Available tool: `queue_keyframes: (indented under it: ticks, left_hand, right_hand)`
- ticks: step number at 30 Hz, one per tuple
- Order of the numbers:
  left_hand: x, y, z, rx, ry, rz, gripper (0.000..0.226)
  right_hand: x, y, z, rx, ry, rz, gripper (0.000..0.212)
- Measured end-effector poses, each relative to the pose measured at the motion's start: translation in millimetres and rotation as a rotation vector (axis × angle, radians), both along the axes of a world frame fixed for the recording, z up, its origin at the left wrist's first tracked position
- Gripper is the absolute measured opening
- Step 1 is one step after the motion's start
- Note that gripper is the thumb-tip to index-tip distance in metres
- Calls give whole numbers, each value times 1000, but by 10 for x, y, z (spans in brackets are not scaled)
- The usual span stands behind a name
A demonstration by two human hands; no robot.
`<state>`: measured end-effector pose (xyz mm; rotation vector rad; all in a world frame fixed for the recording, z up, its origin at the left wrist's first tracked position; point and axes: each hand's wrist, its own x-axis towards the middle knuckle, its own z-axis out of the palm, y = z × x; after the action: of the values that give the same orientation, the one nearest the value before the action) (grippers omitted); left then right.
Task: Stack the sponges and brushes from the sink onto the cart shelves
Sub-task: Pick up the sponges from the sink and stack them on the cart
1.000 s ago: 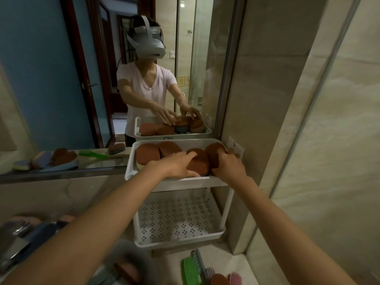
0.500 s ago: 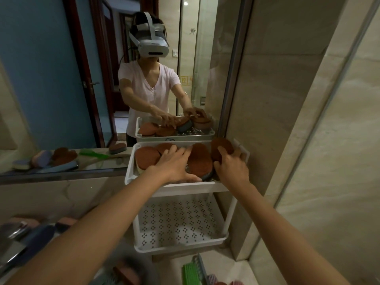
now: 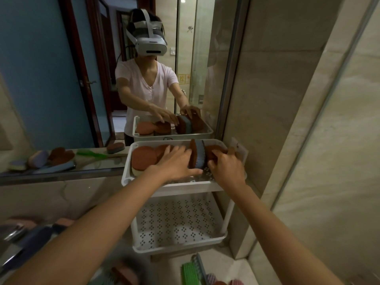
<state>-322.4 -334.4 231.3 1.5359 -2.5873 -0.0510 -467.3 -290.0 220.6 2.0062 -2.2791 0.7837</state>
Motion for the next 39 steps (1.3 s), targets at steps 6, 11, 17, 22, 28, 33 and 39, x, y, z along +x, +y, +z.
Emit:
queue_keyframes:
  ticks: [6, 11, 17, 22, 28, 33, 39]
  left_hand:
    - [-183, 27, 41, -105, 134, 32, 64]
    - [-237, 68, 116, -322, -124, 119, 57]
    - [-270, 46, 86, -358, -193, 166, 49]
    - [-303, 28, 63, -233, -245, 56, 43]
    - [-185, -26, 10, -93, -181, 60, 49]
    - [-132, -65, -24, -13, -111, 16, 41]
    - [-33, -121, -66, 11, -17, -57, 43]
  right_hand:
    - [-30, -37, -38, -38, -63, 2, 34]
    - [-53, -72, -76, -80, -61, -49, 35]
    - [-36, -164, -58, -122, -72, -87, 37]
    - [-52, -278, -112, -63, -35, -52, 37]
    - [-102, -335, -177, 6, 117, 34, 37]
    - [-109, -467, -224, 211, 125, 110, 46]
    - [-113, -520, -186, 232, 260, 110, 46]
